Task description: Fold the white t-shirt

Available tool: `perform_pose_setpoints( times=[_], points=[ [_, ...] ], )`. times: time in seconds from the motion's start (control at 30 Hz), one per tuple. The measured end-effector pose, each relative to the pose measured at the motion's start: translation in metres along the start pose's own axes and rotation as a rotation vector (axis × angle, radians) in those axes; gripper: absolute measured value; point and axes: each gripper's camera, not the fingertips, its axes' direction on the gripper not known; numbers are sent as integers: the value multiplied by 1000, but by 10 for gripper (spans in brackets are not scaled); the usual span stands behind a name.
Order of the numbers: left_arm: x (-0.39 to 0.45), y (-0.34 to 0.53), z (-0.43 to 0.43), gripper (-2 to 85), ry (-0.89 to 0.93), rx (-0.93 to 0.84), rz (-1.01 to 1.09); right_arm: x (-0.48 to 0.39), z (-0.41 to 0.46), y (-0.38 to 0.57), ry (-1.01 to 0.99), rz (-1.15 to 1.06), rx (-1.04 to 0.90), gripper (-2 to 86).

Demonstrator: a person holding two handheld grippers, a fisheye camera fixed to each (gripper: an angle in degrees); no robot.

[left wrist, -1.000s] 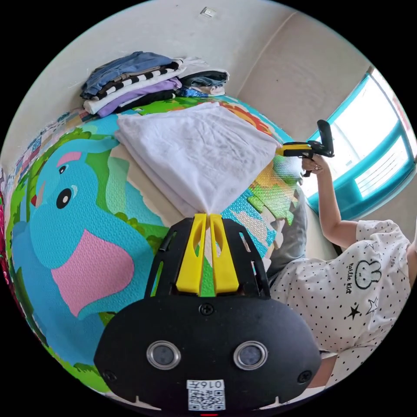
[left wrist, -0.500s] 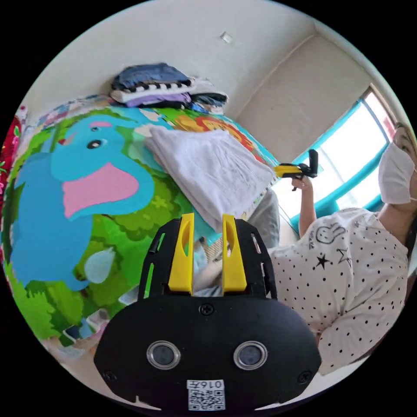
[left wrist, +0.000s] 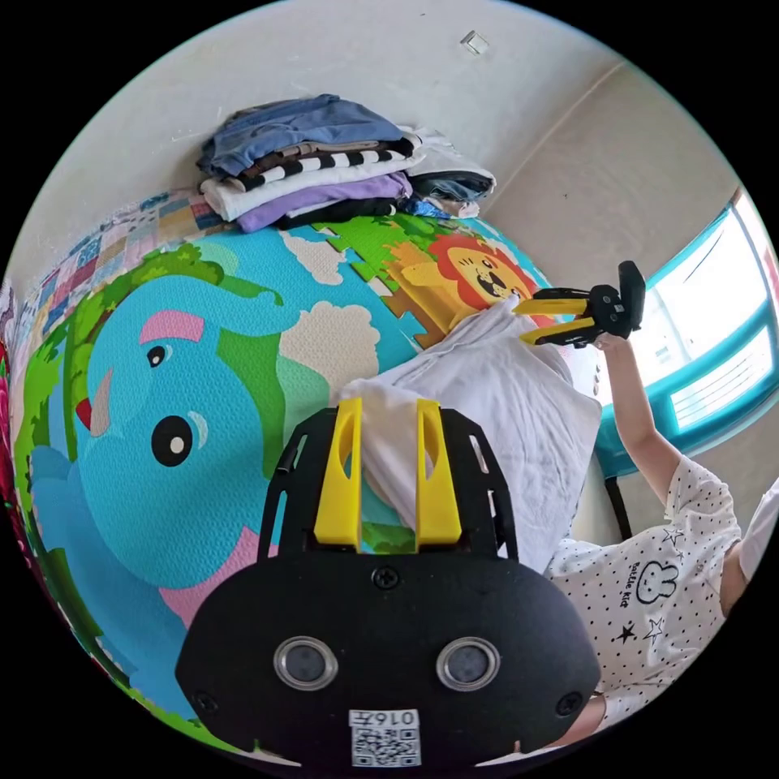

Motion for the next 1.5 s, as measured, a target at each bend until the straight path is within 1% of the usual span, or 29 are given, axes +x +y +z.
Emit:
perform_pose_setpoints(
  times=[0.07, 0.13, 0.27, 0.33, 0.43, 0.5, 0.57, 0.67, 0.73, 0.83, 0.9, 0.93, 0.97, 1.0, 1.1, 1.2, 1.27, 1.33, 1.4, 1.43, 1.5],
  points=[
    [-2, 2, 1, 41, -5, 13, 8, 4, 6, -8, 26, 6, -28, 54],
    [-4, 5, -2, 9, 6, 39, 9, 9, 5, -11, -10, 30, -26, 23],
    [-9, 5, -9, -6, 27, 88, 13, 19, -8, -12, -49, 77, 39, 5],
    [-14, 6, -10, -5, 40, 100, -6, 23, -14, -10, -65, 92, 78, 4],
    [-33, 9, -9, 5, 17, 133, -98, 31, -16, -7, -108, 130, 114, 6],
    [-43, 10, -10, 43, 98, 177, -133, 33, -8, -8, -109, 136, 86, 10],
    [-42, 5, -9, 56, 123, 169, -116, 32, -5, -9, -64, 148, 81, 22],
    [-35, -9, -1, 65, 57, 126, -102, 34, -16, -8, -45, 189, 162, 53],
    [-30, -18, 8, 60, 39, 91, -84, 35, -17, -11, -53, 189, 172, 63],
    [-20, -27, 22, 13, -14, 53, -51, 34, -9, -20, -77, 158, 118, 77],
    [-13, -27, 24, -5, -65, 63, -39, 31, 1, -28, -47, 146, 68, 75],
    [-11, -27, 23, -6, -77, 69, -38, 29, 9, -32, 2, 156, 18, 65],
    [-8, -26, 20, -8, -99, 82, -32, 29, 14, -36, 57, 184, -30, 37],
    [-4, -25, 16, -9, -116, 94, -20, 28, 14, -37, 77, 193, -35, 23],
    [0, -26, 13, -10, -122, 104, -7, 24, 2, -37, 91, 187, 51, 11],
    [-4, -31, 25, -10, -114, 64, -17, 25, -7, -39, 95, 207, 100, 12],
    [-5, -31, 33, -10, -108, 53, -24, 21, -10, -41, -17, 157, 126, 26],
    [-5, -30, 37, -10, -101, 59, -29, 17, -5, -45, -111, 114, 98, 55],
    [-6, -28, 39, -10, -93, 68, -33, 14, 4, -49, -75, 120, 48, 68],
    [-6, -28, 40, -10, -91, 70, -34, 13, 11, -52, -18, 134, 16, 57],
    [-3, -26, 38, -10, -101, 84, -32, 11, 15, -55, -19, 137, 12, 30]
  ],
)
